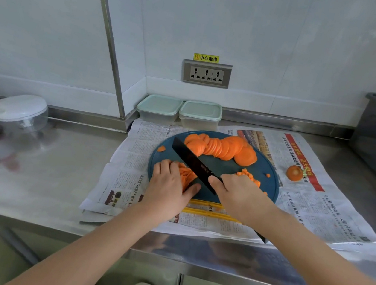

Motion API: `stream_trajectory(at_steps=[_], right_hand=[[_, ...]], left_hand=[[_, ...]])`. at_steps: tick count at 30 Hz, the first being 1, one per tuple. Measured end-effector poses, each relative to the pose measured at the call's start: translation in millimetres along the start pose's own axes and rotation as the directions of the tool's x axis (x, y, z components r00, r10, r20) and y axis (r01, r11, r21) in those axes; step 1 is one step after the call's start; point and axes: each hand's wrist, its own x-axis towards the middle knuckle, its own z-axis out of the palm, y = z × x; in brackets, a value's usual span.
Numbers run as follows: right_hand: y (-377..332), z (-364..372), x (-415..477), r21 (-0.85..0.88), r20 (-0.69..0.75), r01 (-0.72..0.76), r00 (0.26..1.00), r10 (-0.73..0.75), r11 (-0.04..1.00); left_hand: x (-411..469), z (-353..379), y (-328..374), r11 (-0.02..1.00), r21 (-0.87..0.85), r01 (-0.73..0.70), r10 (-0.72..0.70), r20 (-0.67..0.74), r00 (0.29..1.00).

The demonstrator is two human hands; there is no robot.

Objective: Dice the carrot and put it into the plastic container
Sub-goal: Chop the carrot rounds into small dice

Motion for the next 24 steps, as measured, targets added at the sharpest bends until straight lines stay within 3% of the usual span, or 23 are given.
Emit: stream_trajectory(at_steps=[7, 13, 19, 24], right_hand=[[-1.2, -0.6, -1.0, 0.013, 0.06, -0.026, 0.998, 0.025, 1.0], [0.4, -4.5, 7.6, 0.145, 0.175, -0.191, 0.971, 0.165, 0.971], [-11.1, 9.4, 35.8, 0.057, 0.097, -0.128, 0.988, 0.122, 0.99], [-3.0, -0.5, 29.4, 0.197, 0.189, -0.203, 0.968, 0.166, 0.959]], left_hand=[[-0.8, 1.3, -0.5, 0.998, -0.011, -0.054, 0.054, 0.035, 0.998], [0.1, 3.7, -0.6, 0.996, -0.034, -0.077, 0.077, 0.002, 0.997], [2.5, 4.2, -2.0, 0.996, -0.055, -0.069, 0.071, 0.024, 0.997], [-0.3, 5.0, -1.8, 0.996, -0.082, -0.032, 0.032, 0.009, 0.999]])
